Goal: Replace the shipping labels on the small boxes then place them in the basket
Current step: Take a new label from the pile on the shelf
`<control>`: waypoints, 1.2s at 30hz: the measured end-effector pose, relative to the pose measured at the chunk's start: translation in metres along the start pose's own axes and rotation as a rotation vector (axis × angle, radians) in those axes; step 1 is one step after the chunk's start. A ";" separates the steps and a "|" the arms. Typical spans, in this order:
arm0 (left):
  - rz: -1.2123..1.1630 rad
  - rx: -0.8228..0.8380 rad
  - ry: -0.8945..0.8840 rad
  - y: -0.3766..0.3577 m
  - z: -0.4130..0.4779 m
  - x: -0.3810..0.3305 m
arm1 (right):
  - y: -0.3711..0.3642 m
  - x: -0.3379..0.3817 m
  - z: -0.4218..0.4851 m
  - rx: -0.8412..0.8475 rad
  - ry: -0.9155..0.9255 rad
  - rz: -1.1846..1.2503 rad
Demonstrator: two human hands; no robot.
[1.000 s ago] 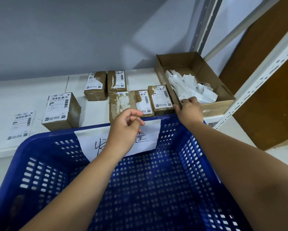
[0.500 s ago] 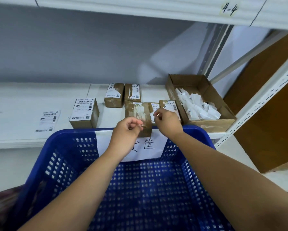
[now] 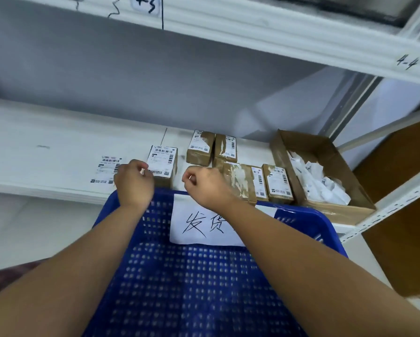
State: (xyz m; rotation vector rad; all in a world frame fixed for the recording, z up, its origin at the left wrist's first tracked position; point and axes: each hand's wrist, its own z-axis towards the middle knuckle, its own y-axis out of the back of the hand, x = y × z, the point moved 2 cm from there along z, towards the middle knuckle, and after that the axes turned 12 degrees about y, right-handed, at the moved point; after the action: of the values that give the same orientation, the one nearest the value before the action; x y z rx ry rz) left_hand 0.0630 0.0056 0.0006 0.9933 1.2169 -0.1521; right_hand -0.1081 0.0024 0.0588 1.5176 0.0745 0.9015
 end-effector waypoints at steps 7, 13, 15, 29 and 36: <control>0.262 0.111 0.156 0.013 0.070 0.053 | -0.036 0.021 0.039 0.046 0.031 0.055; 0.527 0.172 0.169 0.006 0.117 0.080 | -0.059 0.016 0.077 0.046 -0.038 0.135; 0.576 0.202 0.158 -0.003 0.128 0.082 | -0.068 0.015 0.084 0.058 -0.050 0.145; 1.006 0.294 -0.032 -0.028 0.146 0.086 | -0.070 0.000 0.082 0.100 -0.102 0.081; 0.948 0.391 -0.020 -0.024 0.145 0.093 | -0.069 0.003 0.071 0.134 -0.074 0.069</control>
State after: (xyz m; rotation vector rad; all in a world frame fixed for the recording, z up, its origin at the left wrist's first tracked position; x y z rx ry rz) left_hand 0.1882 -0.0742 -0.0899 1.8063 0.5985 0.3605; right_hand -0.0343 -0.0401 0.0088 1.6852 0.0292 0.9087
